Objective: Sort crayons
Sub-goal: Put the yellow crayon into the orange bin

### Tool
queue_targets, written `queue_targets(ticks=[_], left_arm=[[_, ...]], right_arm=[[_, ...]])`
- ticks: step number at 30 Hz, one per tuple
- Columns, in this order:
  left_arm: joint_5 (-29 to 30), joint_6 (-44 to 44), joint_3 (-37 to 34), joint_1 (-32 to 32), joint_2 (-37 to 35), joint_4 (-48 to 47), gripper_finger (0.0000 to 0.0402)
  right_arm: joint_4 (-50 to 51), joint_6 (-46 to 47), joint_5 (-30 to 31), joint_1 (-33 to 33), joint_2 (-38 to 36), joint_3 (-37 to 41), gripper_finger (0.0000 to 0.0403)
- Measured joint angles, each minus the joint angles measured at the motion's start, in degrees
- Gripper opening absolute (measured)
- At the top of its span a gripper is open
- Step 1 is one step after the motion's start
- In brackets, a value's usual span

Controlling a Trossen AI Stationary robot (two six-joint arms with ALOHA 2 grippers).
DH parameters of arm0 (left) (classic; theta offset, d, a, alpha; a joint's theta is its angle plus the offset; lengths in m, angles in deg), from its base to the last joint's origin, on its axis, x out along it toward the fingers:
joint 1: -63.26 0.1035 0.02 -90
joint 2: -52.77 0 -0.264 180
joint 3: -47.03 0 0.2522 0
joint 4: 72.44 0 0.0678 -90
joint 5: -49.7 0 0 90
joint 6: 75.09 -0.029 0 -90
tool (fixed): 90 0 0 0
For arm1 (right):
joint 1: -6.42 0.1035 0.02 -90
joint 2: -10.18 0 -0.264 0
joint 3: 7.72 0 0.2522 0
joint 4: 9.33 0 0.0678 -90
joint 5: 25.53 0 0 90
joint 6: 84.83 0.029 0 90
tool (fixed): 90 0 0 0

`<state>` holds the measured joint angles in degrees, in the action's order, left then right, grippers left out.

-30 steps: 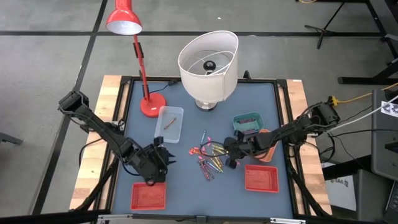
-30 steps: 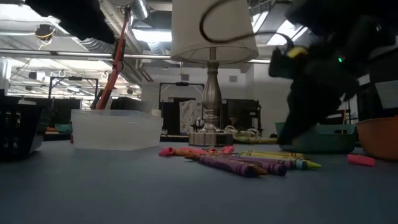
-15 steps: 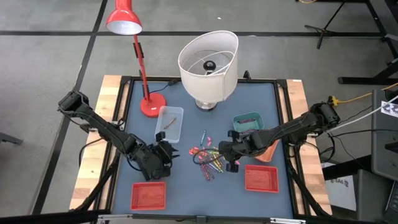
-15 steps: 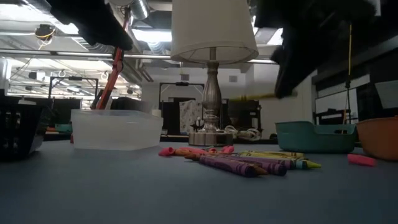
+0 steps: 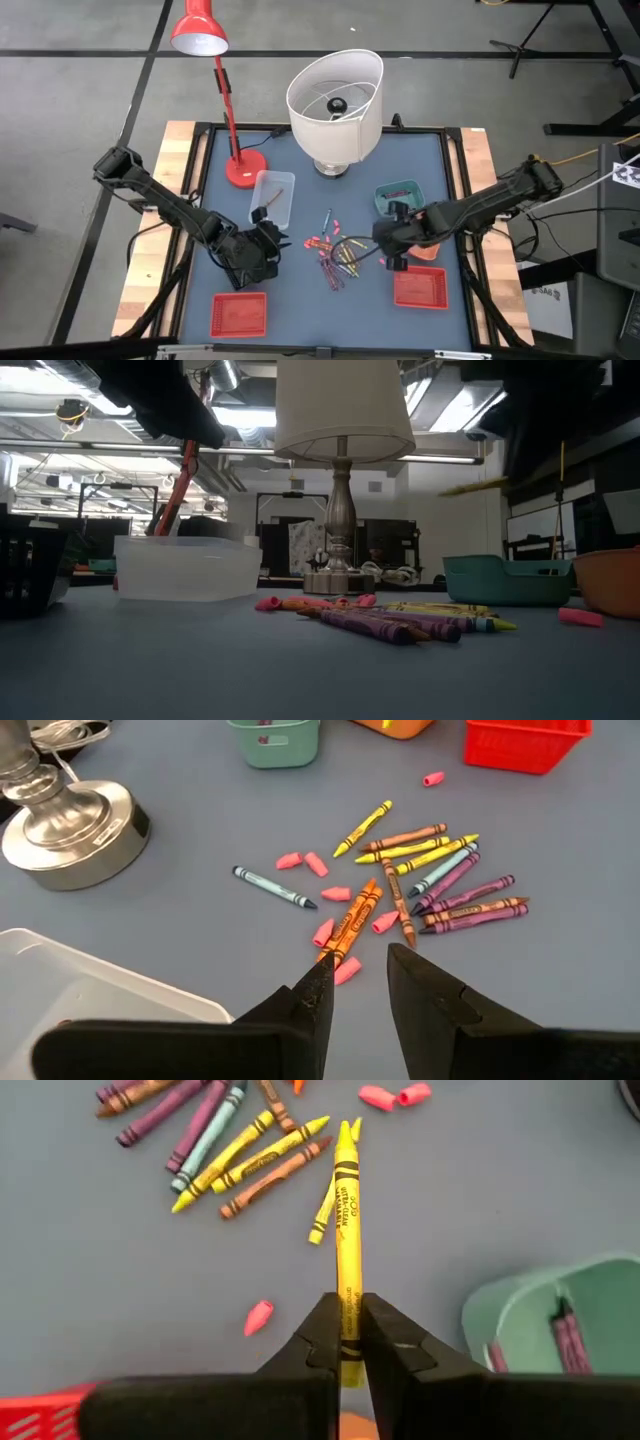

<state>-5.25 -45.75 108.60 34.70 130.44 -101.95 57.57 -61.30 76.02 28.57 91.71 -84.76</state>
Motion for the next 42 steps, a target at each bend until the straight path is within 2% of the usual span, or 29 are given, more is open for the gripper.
queue_targets(ticks=[5,14,19,25,30,36,42], left_arm=[[-0.02,-0.09,0.0,0.05,0.02,-0.02,0.008],[0.0,-0.07,0.0,0.05,0.02,-0.02,0.008],[0.0,-0.07,0.0,0.05,0.02,-0.02,0.008],[0.0,-0.07,0.0,0.05,0.02,-0.05,0.008],[0.0,-0.29,0.0,0.05,0.02,-0.04,0.008],[0.02,-1.96,0.0,0.05,0.02,-0.04,0.008],[0.02,-2.01,0.0,0.05,0.02,-0.03,0.008]], right_arm=[[2.14,7.99,0.93,0.02,-5.41,2.93,0.0023],[10.49,30.29,0.15,0.29,-10.89,8.06,0.0023],[16.03,40.74,-0.34,3.58,-11.79,8.48,0.0023],[20.88,58.77,-0.32,10.04,-11.68,8.48,0.0023],[22.52,70.72,2.23,15.39,-11.57,8.48,0.0023],[24.03,75.1,5.69,18.7,-10.53,8.72,0.0023],[24.01,75.23,5.36,18.71,-7.98,12.81,0.0023]])
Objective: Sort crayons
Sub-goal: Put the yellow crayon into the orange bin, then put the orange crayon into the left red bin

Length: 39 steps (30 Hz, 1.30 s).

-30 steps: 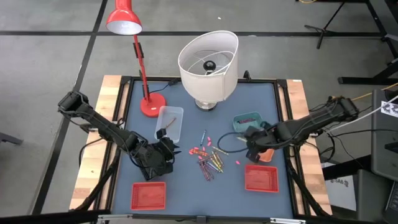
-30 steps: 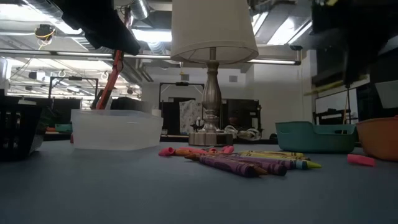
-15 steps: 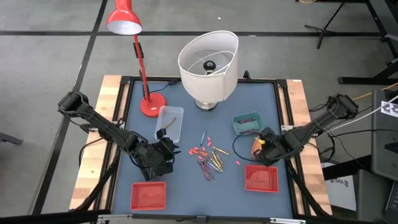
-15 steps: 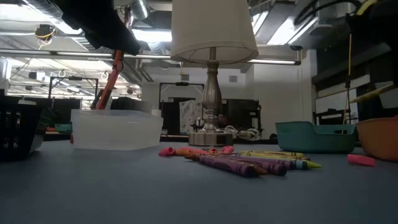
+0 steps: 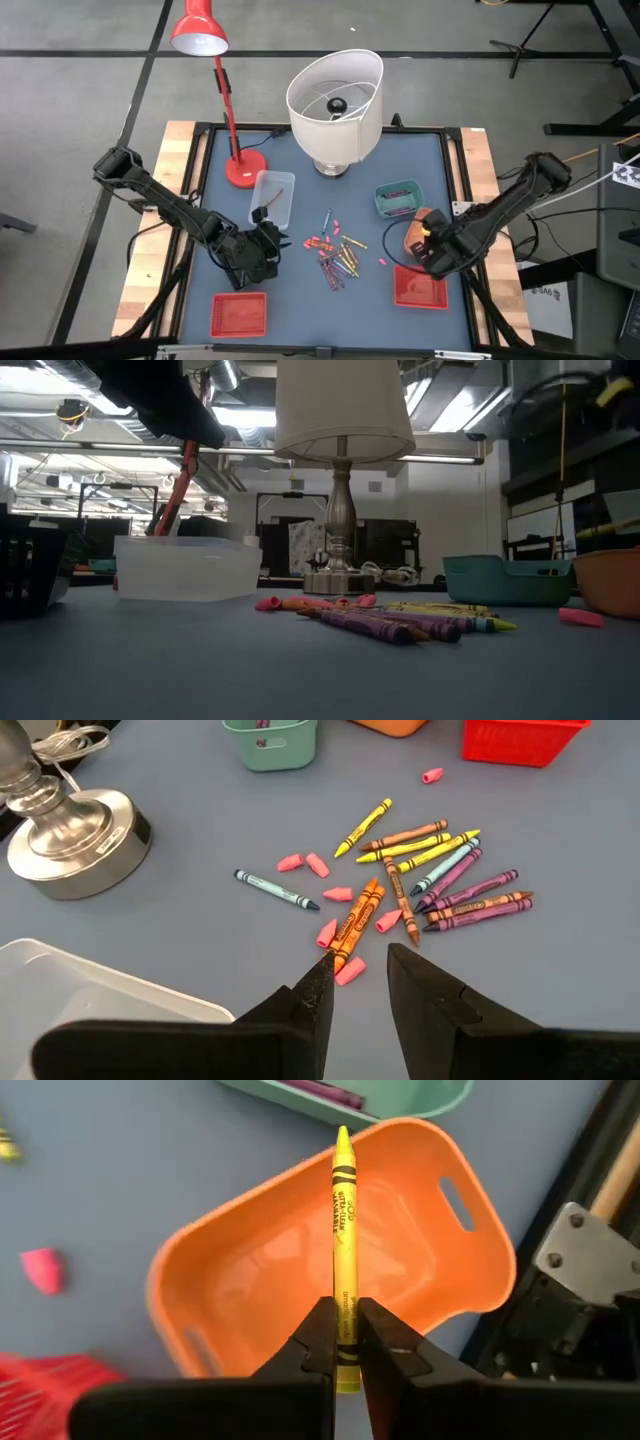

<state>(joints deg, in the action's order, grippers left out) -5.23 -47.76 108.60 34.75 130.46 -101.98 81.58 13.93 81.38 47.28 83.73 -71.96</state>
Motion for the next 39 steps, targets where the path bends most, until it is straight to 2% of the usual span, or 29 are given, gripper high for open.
queue_targets(ticks=[6,15,21,28,33,39], left_arm=[[0.04,-0.62,0.0,0.0,0.0,3.42,0.008],[-0.47,-9.05,0.01,2.18,0.0,17.13,0.008],[-9.64,-12.83,0.02,6.53,0.0,23.54,0.008],[-15.51,-12.98,0.02,10.8,0.99,25.39,0.008],[-20.33,-14.58,0.02,12.34,5.53,31.02,0.008],[-26.34,-15.89,0.09,13.53,12.84,35.86,0.008]], right_arm=[[-5.24,0.0,-1.36,0.0,0.98,5.22,0.0023],[-9.93,0.0,-1.42,0.0,0.98,9.51,0.0023],[-10.49,-0.02,-1.03,0.0,0.98,9.83,0.0032],[-10.5,-0.02,-1.03,0.0,0.98,9.82,0.0082],[-10.6,-0.02,-1.04,0.0,0.98,9.82,0.0108],[-11.33,-0.04,-1.05,0.0,0.98,9.82,0.0112]])
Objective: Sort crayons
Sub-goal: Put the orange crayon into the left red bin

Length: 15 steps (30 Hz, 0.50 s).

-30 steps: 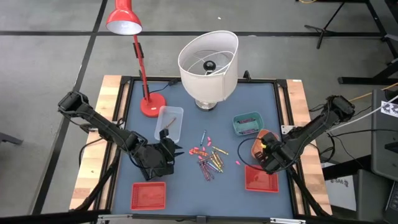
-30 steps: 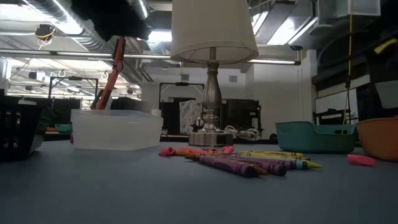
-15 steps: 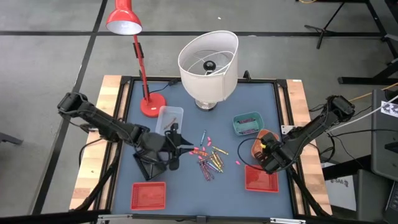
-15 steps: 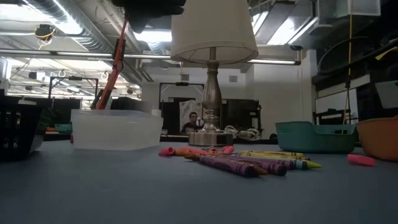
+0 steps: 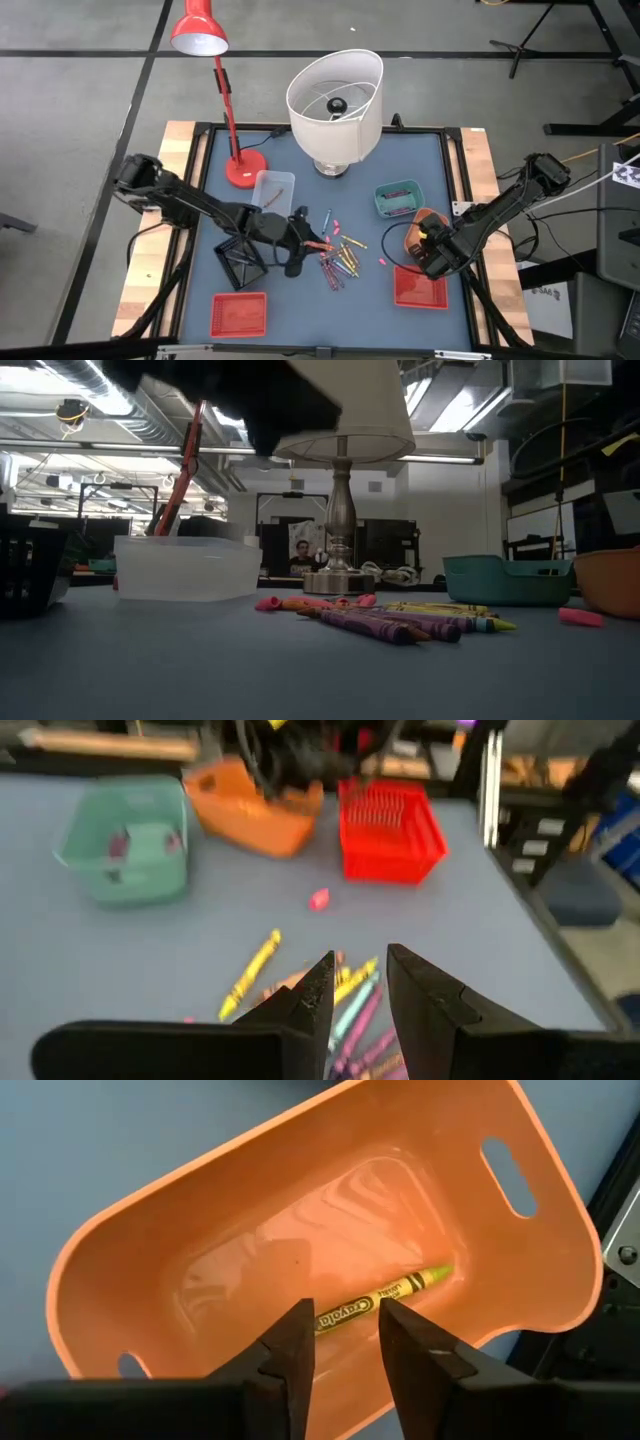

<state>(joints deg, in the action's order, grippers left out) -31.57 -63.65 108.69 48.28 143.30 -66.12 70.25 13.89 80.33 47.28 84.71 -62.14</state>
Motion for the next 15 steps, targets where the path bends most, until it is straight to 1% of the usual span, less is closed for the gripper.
queue_targets(ticks=[8,12,15], left_arm=[[-4.08,0.44,0.0,1.15,7.6,-0.07,0.008],[-4.45,0.46,0.0,2.1,10.08,-0.95,0.008],[-6.28,0.5,0.0,3.11,11.87,-1.57,0.008]], right_arm=[[0.0,0.0,0.0,0.0,0.0,0.0,0.0113],[-0.02,-0.02,0.0,0.0,0.0,0.0,0.0113],[-0.02,-0.02,0.0,0.0,0.0,0.0,0.0113]])
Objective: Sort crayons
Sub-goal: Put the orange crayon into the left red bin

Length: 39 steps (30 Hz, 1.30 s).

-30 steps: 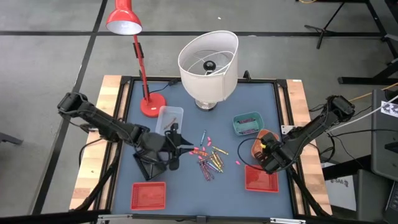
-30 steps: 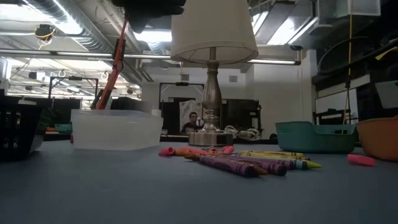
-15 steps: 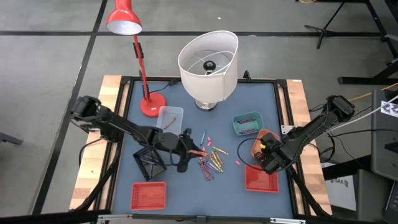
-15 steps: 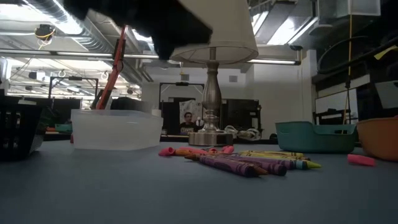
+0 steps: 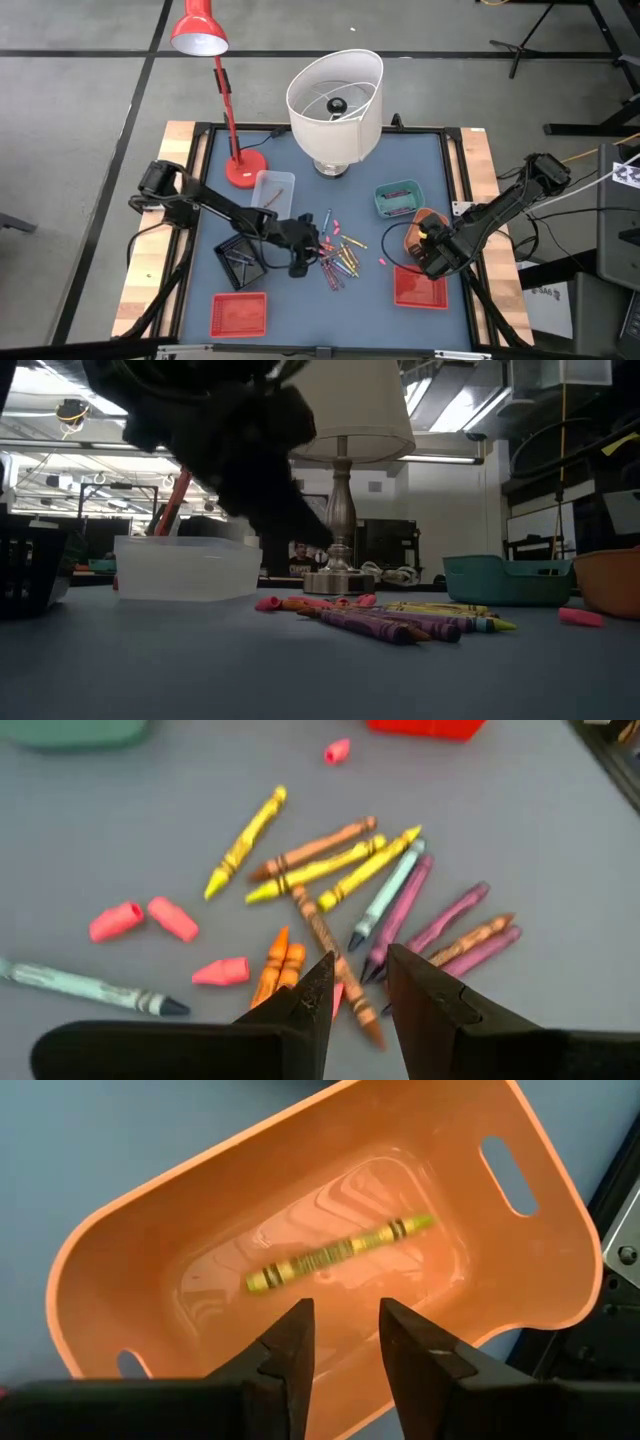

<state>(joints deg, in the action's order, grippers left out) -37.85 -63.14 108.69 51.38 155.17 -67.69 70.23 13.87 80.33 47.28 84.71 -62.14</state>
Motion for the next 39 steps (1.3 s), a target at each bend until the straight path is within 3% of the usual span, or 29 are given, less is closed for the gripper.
queue_targets(ticks=[8,24,39], left_arm=[[-1.47,-0.22,0.0,1.53,1.61,-2.22,0.008],[3.78,-0.37,0.02,1.59,1.59,-10.91,0.008],[3.57,0.09,0.04,2.64,1.52,-15.13,0.008]], right_arm=[[-0.25,0.0,0.0,0.0,0.0,0.0,0.0113],[-0.42,-0.01,-0.01,0.0,0.0,0.0,0.0113],[-0.42,-0.02,0.0,0.0,0.0,0.0,0.0113]])
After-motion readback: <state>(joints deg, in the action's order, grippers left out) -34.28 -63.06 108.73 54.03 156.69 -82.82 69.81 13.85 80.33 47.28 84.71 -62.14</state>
